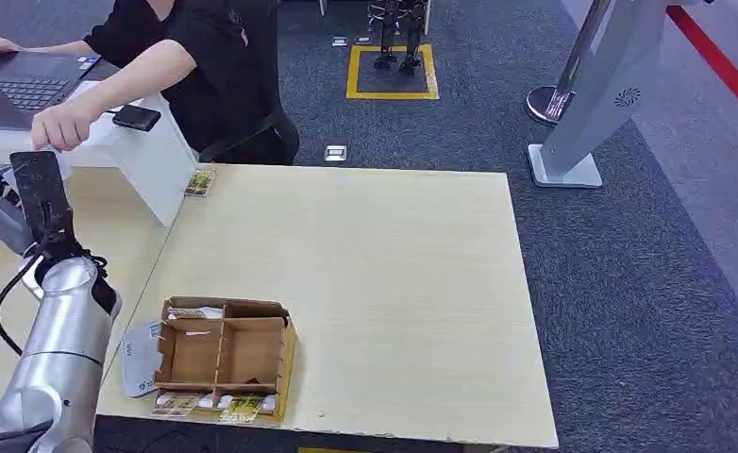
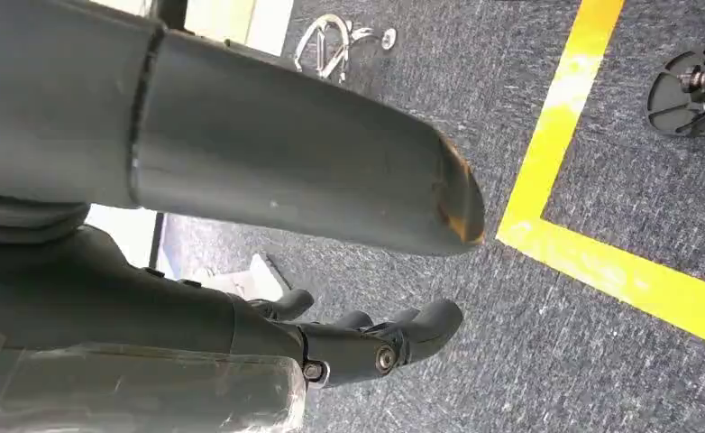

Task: Pass the card to the sensor for recognition and then transmit it.

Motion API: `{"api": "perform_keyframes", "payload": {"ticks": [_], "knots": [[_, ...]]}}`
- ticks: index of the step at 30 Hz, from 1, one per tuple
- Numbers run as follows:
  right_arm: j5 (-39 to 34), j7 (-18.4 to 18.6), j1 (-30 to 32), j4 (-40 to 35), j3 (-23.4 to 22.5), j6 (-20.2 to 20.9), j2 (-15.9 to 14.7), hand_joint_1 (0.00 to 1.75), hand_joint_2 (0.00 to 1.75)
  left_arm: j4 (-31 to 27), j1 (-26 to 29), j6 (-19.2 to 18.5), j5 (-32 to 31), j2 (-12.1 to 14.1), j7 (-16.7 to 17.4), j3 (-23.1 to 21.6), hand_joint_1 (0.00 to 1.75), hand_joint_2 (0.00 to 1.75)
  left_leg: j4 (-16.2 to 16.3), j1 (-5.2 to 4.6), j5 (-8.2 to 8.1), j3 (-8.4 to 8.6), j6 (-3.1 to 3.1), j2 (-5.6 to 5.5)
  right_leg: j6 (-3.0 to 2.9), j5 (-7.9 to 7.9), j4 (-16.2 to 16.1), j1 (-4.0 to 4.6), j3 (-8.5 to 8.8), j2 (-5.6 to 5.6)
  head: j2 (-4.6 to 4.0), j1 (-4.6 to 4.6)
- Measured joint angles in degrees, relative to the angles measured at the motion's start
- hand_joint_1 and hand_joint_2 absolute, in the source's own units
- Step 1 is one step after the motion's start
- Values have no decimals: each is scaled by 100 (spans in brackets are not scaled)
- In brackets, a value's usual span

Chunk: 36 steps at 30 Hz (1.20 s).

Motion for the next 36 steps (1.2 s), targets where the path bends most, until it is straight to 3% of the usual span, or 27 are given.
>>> {"api": "perform_keyframes", "payload": {"ticks": [14,24,26,27,28,36], "knots": [[-9,-4,0,15,39,9,-17,0,0,337,-176,-9,216,-463,-146,-303,175,175,0,0,0,-2,0,-2,0,0,0,0,0,-1,0,-2],[-9,-7,3,24,42,9,-35,0,0,387,-195,-9,238,-566,-166,-374,175,175,0,0,0,-1,0,2,0,1,1,0,0,1,0,-2],[-18,-7,5,39,42,11,-37,0,0,389,-201,-31,354,-594,-181,-389,166,175,0,0,0,-2,0,2,0,1,1,0,0,2,0,-2],[-18,-9,6,42,41,11,-39,0,0,389,-200,-33,389,-599,-181,-393,17,175,0,0,0,-2,0,2,0,1,1,0,0,2,0,-2],[-18,-13,6,42,41,11,-39,0,0,389,-199,-33,409,-603,-184,-404,0,175,0,0,0,-2,0,2,0,0,1,0,0,1,0,-2],[-52,-13,7,46,41,9,-44,0,0,389,-138,-52,702,-610,-256,-487,0,175,-1,0,0,-2,0,1,0,0,1,0,0,1,0,0]]}}
